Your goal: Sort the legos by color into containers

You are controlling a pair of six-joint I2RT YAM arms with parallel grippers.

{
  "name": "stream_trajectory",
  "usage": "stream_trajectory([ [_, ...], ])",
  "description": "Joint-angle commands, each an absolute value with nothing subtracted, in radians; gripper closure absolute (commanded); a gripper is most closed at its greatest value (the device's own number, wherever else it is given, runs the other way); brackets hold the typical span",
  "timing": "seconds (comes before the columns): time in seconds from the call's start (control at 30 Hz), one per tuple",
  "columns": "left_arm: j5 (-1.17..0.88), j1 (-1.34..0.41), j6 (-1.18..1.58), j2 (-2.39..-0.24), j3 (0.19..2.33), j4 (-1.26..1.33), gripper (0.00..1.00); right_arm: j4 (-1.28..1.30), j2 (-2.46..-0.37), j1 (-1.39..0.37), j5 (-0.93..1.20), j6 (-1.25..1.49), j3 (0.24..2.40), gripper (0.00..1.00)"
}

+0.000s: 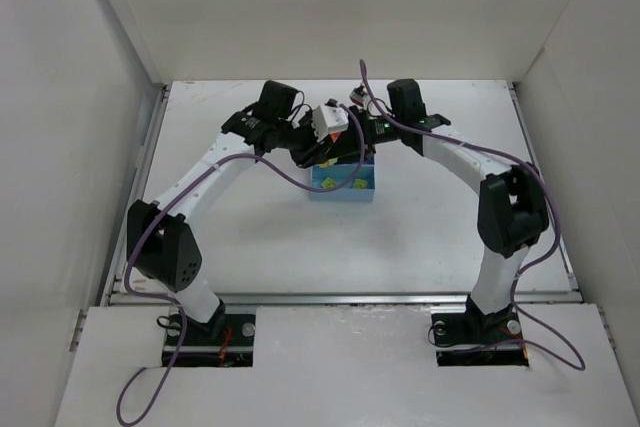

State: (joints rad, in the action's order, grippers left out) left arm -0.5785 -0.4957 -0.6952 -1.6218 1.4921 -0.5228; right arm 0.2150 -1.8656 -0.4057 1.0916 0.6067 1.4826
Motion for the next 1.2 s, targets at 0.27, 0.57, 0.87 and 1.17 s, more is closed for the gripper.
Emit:
stream_trajectory([
  [0.27, -0.607, -0.495, -0.675, -1.571, 1.506, -0.503, 1.0, 0.169, -1.893, -0.405, 1.095, 0.618, 1.542, 0.43],
  [0.57, -0.626, -0.495, -0.666, -1.571, 1.497, -0.503, 1.0, 0.169, -1.902, -0.405, 1.104, 0.637, 1.572, 0.7],
  [0.87, -0.562, -0.495, -0.738, -1.549, 1.439, -0.525, 1.0, 0.169, -1.844, -0.332, 1.048, 0.646, 1.481, 1.0],
  [1.17, -0.54, -0.46, -0.758, -1.506, 1.347, -0.535, 1.0, 0.169, -1.746, -0.183, 0.989, 0.637, 1.347, 1.0],
])
